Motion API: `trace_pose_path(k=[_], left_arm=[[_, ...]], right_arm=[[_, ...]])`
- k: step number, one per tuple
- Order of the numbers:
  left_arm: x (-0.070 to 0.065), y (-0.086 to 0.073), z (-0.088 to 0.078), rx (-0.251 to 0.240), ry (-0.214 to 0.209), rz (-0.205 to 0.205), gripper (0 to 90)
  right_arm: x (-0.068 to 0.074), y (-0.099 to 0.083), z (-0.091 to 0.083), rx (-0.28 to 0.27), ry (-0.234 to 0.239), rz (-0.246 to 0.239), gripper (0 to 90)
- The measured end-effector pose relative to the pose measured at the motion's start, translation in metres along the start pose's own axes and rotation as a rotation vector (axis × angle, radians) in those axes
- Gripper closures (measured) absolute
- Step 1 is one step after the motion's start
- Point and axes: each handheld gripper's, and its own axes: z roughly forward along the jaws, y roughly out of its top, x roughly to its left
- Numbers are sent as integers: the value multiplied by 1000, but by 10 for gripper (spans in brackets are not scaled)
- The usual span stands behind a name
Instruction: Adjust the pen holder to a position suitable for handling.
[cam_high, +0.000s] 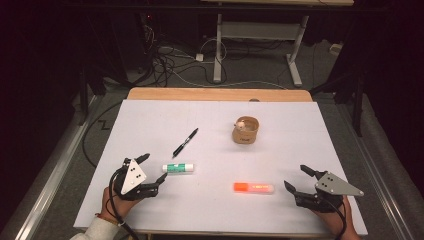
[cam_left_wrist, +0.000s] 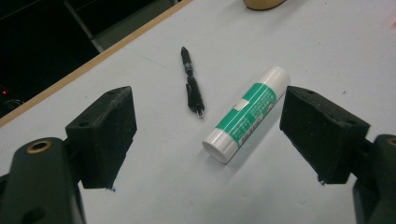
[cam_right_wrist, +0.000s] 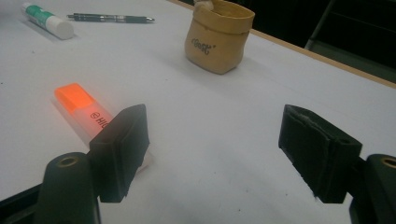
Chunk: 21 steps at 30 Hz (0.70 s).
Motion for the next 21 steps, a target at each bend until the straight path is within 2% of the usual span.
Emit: trace_pose_path(k=[7,11,13,16,19,21], left_arm=[[-2,-2,-3,5,-2,26,183],[-2,-4,-4,10,-8,22,184],[-2,-5,-4,14,-5,23,184],[-1,-6,-6,16,-4,20,183],[0,-6,-6,16,1,15,183],[0,-5,-6,16,1,11,183]], right_arm=[[-2,-2,2,18,-1,10,243],[-1,0,4,20,11,0,243],[-1,-1,7,45,19,-9,243],[-3,0,9,51,33,-9,243],[-8,2,12,47,52,13,236],[-9,3,13,54,55,11,227]])
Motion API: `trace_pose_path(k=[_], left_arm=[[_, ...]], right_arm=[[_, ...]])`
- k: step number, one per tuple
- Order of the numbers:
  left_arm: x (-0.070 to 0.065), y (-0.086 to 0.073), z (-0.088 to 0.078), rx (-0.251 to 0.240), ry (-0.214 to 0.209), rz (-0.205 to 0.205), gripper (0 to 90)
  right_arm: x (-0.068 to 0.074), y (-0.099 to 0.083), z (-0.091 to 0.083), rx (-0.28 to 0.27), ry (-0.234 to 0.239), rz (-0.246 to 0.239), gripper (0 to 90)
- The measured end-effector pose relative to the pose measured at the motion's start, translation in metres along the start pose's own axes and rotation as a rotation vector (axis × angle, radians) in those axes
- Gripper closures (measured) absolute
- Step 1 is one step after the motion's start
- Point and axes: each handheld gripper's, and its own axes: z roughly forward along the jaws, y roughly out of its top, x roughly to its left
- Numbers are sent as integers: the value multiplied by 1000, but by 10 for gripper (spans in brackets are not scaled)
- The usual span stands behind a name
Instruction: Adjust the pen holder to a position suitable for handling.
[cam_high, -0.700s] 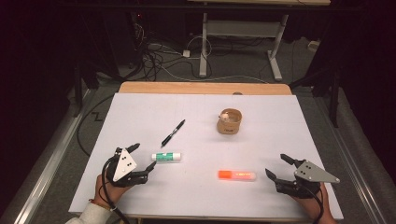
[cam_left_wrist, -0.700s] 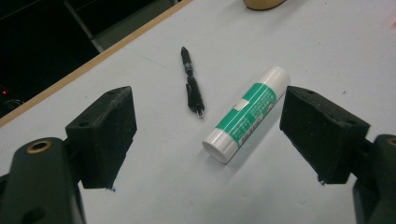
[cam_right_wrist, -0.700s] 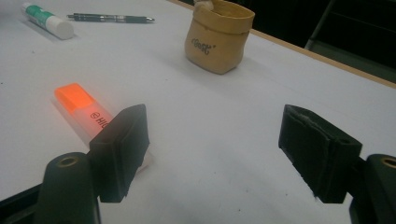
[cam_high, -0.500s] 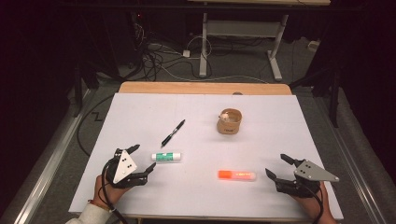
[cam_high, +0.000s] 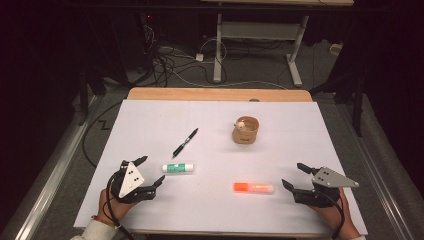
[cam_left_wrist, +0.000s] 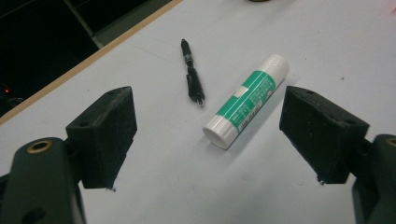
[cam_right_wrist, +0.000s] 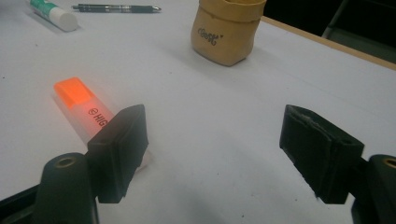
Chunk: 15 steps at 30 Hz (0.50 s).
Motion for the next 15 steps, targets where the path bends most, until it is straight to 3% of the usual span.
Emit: trace_pose_path(k=[8,11,15], left_arm=[[1,0,0,4,-13,-16,188],[1,0,1,9,-16,-10,189],[1,0,1,14,-20,-16,189]], right_arm=[[-6,19,7,-12,15,-6,237],[-11,34,19,19,11,-24,259],[-18,47,30,21,0,-24,259]])
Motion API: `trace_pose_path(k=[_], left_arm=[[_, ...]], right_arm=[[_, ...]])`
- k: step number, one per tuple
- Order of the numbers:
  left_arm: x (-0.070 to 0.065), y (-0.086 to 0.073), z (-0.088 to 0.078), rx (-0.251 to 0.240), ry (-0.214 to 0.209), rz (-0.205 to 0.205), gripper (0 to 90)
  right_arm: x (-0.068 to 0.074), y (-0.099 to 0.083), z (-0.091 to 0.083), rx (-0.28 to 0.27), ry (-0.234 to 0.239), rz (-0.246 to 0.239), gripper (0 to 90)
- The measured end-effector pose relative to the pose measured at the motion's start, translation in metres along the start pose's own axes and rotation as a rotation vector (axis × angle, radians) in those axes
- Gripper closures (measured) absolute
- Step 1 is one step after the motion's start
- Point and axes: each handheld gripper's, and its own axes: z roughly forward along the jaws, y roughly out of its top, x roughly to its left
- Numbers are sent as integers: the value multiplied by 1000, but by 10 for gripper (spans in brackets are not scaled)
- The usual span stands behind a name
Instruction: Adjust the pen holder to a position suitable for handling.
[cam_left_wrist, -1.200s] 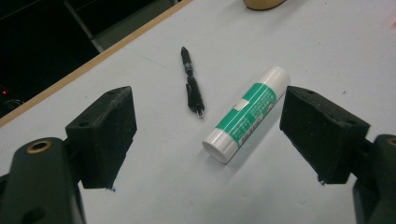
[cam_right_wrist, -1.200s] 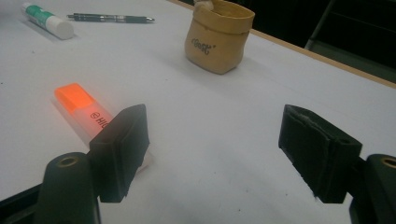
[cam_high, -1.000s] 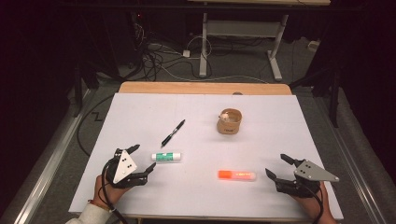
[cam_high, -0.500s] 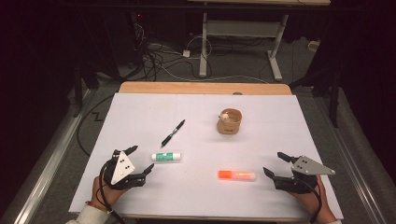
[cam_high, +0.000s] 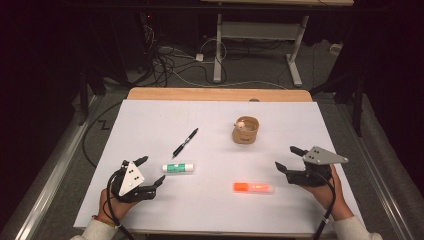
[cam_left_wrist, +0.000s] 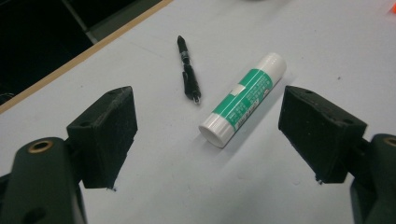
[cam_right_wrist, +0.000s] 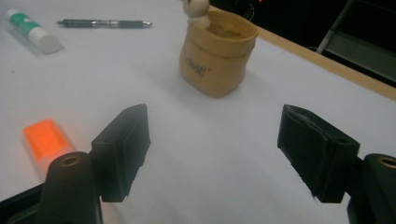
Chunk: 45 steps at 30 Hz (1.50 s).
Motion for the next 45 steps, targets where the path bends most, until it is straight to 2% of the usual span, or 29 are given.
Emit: trace_pose_path(k=[2,3,4,8,9,10,11,12,13,15,17,19,24,26,27,28,30,31,32,34,35,39,45], left_arm=[[0,-1,0,8,-7,2,189],[0,-1,0,8,-7,2,189],[0,-1,1,14,-13,3,189],[-1,0,1,15,-14,7,189],[-1,0,1,15,-15,7,189],[-1,0,1,14,-17,8,189],[-1,0,1,14,-18,10,189],[-1,0,1,15,-20,10,189],[-2,0,1,14,-24,11,190],[-3,1,1,14,-28,20,190],[-4,2,1,14,-30,29,190],[-4,1,1,12,-34,28,190],[-2,1,1,11,-36,26,190],[-3,1,1,13,-41,30,190],[-3,1,1,15,-42,32,190],[-3,1,2,19,-43,36,190],[-4,1,2,21,-47,38,190],[-4,1,2,23,-48,39,190],[-4,1,3,25,-49,37,190],[-4,0,3,28,-50,38,190],[-4,0,3,29,-51,38,190],[-4,0,5,35,-51,41,190],[-4,0,5,39,-55,45,190]], right_arm=[[-6,14,11,5,18,-3,260],[-6,14,11,5,18,-3,260],[-8,24,18,16,12,-31,262],[-8,40,29,36,17,-64,268],[-7,50,37,53,23,-85,273],[-7,50,37,53,23,-85,273],[-6,60,47,92,-11,-108,284],[-6,60,47,92,-11,-108,284],[-7,69,56,106,11,-115,287],[-8,77,66,125,3,-130,292],[-9,81,70,132,9,-132,298],[-9,89,84,157,28,-136,303],[-4,95,106,211,65,-159,335],[-4,95,115,241,99,-149,335],[-4,95,115,241,99,-149,335],[-3,96,120,265,103,-152,335],[-3,95,131,283,137,-132,348],[-3,95,131,283,137,-132,348],[-3,94,137,302,143,-118,374],[-3,94,140,307,148,-109,387],[-3,93,146,330,161,-100,415],[-6,91,157,348,194,-61,488],[-6,89,167,361,203,-12,603]])
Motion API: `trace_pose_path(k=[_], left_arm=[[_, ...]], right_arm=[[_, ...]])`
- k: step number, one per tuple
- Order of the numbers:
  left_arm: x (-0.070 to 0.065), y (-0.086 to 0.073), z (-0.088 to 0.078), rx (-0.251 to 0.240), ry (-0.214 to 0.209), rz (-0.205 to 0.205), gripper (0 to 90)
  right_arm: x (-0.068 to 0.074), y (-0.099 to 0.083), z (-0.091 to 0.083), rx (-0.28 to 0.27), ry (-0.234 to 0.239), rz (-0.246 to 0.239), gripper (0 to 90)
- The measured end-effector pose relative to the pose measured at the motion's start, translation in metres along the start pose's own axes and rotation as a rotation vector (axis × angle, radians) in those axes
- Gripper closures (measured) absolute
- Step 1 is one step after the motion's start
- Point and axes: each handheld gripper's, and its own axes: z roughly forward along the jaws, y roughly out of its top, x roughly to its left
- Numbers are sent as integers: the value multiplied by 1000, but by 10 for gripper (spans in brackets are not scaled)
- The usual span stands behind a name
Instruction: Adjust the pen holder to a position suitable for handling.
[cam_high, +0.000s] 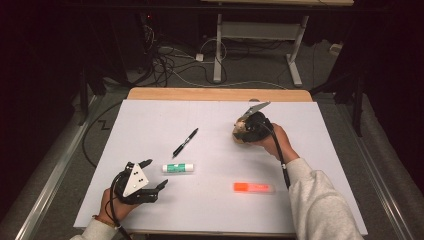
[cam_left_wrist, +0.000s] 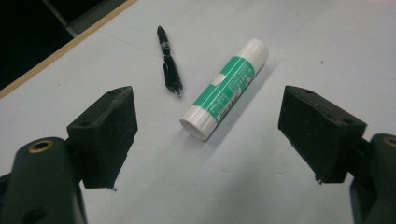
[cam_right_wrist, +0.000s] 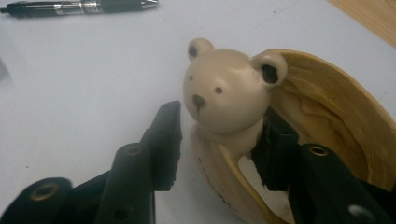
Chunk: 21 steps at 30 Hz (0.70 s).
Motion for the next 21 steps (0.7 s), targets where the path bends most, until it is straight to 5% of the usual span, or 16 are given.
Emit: trace_pose_path(k=[8,21], left_arm=[[0,-1,3,11,-12,0,190],[-1,0,2,11,-23,9,193]], right_arm=[[1,1,4,-30,28,92,668],[32,17,17,-57,102,67,668]])
